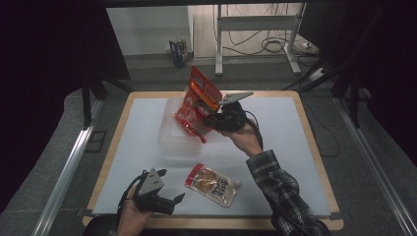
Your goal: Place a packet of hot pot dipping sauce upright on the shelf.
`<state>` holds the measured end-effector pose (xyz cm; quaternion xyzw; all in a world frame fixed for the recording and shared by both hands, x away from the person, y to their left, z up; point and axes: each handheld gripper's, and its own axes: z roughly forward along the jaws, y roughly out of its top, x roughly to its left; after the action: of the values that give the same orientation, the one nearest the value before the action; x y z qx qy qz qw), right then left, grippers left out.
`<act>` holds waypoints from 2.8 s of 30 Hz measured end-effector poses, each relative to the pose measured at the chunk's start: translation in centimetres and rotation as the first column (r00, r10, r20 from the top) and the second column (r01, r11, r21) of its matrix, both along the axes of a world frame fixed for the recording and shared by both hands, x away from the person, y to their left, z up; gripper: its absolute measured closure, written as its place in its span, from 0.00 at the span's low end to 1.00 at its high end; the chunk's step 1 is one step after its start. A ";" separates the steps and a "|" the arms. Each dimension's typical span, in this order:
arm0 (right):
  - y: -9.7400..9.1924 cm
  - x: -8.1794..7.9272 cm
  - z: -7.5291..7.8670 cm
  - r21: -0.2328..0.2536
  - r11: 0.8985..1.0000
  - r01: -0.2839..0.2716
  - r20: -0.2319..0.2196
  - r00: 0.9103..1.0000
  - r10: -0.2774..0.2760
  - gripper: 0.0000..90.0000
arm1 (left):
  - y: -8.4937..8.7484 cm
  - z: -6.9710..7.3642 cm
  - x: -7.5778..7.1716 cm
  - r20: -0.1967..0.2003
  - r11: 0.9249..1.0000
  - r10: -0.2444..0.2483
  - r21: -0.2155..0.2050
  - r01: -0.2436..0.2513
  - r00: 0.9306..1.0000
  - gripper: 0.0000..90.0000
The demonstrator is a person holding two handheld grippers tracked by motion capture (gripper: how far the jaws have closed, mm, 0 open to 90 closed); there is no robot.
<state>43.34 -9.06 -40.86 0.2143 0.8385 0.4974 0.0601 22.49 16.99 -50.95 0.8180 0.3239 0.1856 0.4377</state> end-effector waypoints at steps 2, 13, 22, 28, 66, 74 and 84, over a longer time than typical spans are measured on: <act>0.4 0.1 -0.1 -0.005 1.000 -0.006 0.006 1.000 0.006 0.81 | 0.0 0.0 0.0 0.001 1.000 0.000 0.002 0.000 1.000 0.02; 2.0 0.7 -1.0 -0.007 0.999 -0.031 0.010 0.999 0.032 0.81 | -0.1 0.0 0.0 0.001 1.000 0.001 0.008 -0.001 1.000 0.02; 3.4 0.7 -1.7 -0.020 0.998 -0.058 0.009 0.998 0.058 0.81 | -0.1 0.0 0.0 0.002 1.000 0.003 0.012 -0.003 1.000 0.02; 4.0 0.5 -0.9 -0.007 0.998 -0.063 0.029 0.998 0.063 0.81 | 0.1 0.0 0.0 0.004 1.000 0.005 0.009 -0.005 1.000 0.02; 9.9 -0.9 -0.1 -0.007 0.984 -0.176 0.043 0.983 0.177 0.98 | 0.0 0.0 -0.1 0.005 1.000 0.003 0.011 -0.003 1.000 0.02; 10.7 -0.7 -2.2 -0.025 0.982 -0.186 0.014 0.982 0.186 0.97 | 0.0 0.1 -0.2 0.005 1.000 0.003 0.015 -0.003 1.000 0.02; 8.3 -0.4 -4.4 -0.059 0.983 -0.171 -0.046 0.985 0.169 0.95 | -0.2 0.0 -0.2 0.000 1.000 -0.003 0.030 0.003 1.000 0.02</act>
<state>42.99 -0.74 -45.25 0.1500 0.8700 0.4696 0.0072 22.31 16.78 -50.96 0.8248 0.3201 0.1898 0.4257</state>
